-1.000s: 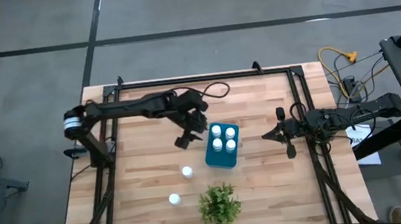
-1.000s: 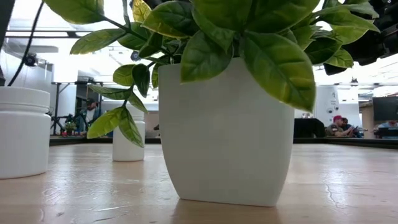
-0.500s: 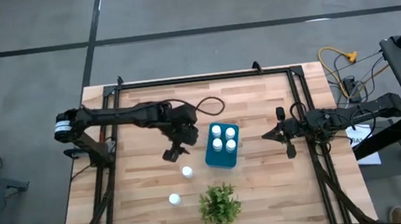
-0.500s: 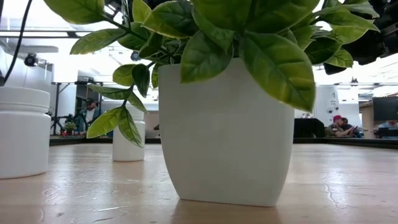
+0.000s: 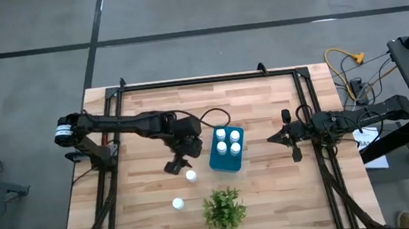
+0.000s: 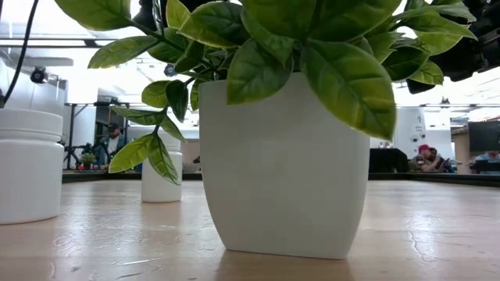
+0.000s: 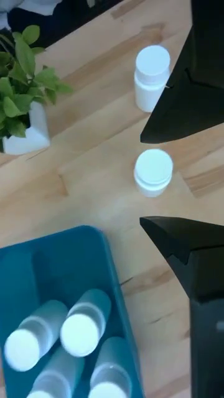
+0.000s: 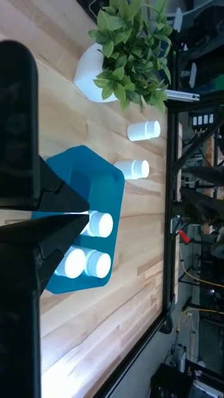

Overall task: Pick and place pill bottles into a basket
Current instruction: Put the white pill bottle into the blue bin

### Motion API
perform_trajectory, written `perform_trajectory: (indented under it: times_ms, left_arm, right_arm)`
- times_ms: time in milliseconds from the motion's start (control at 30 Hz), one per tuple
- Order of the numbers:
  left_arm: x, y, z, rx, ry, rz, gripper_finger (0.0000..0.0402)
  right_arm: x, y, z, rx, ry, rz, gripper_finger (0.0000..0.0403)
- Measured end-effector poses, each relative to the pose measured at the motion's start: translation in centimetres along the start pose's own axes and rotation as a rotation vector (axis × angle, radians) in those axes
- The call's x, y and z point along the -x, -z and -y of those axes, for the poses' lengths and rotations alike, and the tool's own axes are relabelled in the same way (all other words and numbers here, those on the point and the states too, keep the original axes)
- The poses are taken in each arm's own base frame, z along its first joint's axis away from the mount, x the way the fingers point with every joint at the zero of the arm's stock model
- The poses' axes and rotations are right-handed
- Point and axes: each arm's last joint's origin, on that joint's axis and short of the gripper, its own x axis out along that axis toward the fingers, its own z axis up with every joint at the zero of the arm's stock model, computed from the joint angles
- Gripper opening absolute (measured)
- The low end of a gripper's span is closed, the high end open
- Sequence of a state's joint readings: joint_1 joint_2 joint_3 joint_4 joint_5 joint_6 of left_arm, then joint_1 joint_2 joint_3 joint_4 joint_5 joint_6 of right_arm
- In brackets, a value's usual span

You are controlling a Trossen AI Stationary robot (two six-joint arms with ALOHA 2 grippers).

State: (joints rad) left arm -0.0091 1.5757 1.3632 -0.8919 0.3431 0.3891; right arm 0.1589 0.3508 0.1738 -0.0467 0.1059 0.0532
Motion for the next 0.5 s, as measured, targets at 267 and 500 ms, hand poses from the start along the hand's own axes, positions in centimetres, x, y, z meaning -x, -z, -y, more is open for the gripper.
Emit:
perform_trajectory:
  times_ms: [267, 500]
  left_arm:
    - [-1.1, 0.5, 1.2, 0.009, 0.035, -0.074, 0.0185]
    - [-1.6, 0.9, 1.4, 0.034, 0.041, -0.095, 0.0188]
  right_arm:
    - [0.0, 0.0, 0.0, -0.007, 0.002, 0.001, 0.0008]
    - [0.0, 0.0, 0.0, -0.019, 0.006, 0.003, 0.0008]
